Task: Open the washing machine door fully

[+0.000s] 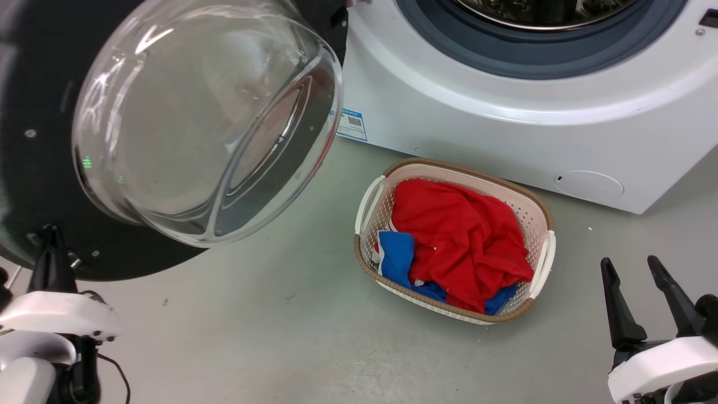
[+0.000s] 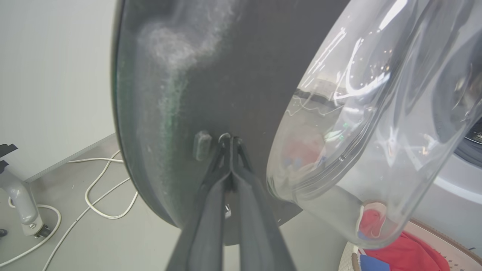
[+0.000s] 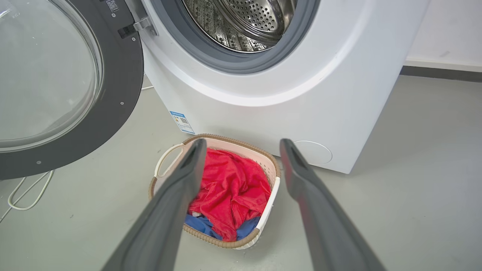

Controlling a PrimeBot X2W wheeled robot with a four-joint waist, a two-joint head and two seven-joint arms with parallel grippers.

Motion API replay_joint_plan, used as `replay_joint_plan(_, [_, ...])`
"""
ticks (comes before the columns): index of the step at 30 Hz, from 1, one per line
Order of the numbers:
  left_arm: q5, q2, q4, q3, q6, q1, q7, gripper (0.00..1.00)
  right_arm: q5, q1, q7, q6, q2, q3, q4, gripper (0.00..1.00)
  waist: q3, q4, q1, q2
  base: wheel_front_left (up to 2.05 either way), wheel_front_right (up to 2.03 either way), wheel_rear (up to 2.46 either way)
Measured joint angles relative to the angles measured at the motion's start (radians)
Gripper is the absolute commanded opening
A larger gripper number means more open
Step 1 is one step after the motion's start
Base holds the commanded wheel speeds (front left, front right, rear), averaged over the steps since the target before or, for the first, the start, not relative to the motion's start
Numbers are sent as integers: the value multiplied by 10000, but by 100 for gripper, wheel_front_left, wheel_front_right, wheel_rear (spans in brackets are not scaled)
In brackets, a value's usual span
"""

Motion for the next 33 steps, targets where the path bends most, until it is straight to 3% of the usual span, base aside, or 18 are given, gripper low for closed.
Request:
replay_joint_plan(5, [15, 33, 324, 205, -282, -34, -63, 0, 58, -118, -90, 0, -54, 15, 161, 100, -3, -69, 0, 0, 0, 0, 0])
replay_joint_plan(13, [614, -176, -73, 92, -119, 377, -88, 0, 111, -122, -314, 0, 61, 54, 564, 100, -518, -71, -1, -1, 0, 0, 0])
replay_joint_plan(22, [1555, -679, -1166, -1035, 13, 1273, -90, 0, 107, 111, -525, 0, 384, 113, 961, 100, -1532, -14, -2, 0, 0, 0, 0])
replay_joint_plan(24, [2046, -826, -1312, -1755, -328, 1298, -92, 0, 44, 261, -562, 0, 499, 201, 1062, 100, -1962, -12, -2, 0, 0, 0, 0])
replay_joint_plan(33, [2872, -1327, -1116, -2642, -1135, 703, -107, 0, -107, 237, -566, 0, 579, 474, 1116, 100, -2439, -699, -3, -1, 0, 0, 0])
